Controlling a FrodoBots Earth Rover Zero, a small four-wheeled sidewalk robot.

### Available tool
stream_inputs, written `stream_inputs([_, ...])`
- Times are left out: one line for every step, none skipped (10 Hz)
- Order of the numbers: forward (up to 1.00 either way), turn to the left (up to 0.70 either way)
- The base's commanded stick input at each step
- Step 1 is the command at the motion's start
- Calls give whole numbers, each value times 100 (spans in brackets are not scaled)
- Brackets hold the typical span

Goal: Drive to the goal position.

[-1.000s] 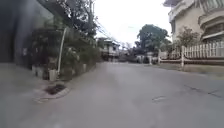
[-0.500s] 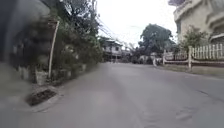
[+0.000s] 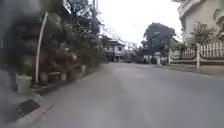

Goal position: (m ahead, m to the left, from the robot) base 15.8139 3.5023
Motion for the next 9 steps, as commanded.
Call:
stream_inputs([100,0])
stream_inputs([100,0])
stream_inputs([100,0])
stream_inputs([100,0])
stream_inputs([100,0])
stream_inputs([100,0])
stream_inputs([100,0])
stream_inputs([100,0])
stream_inputs([100,0])
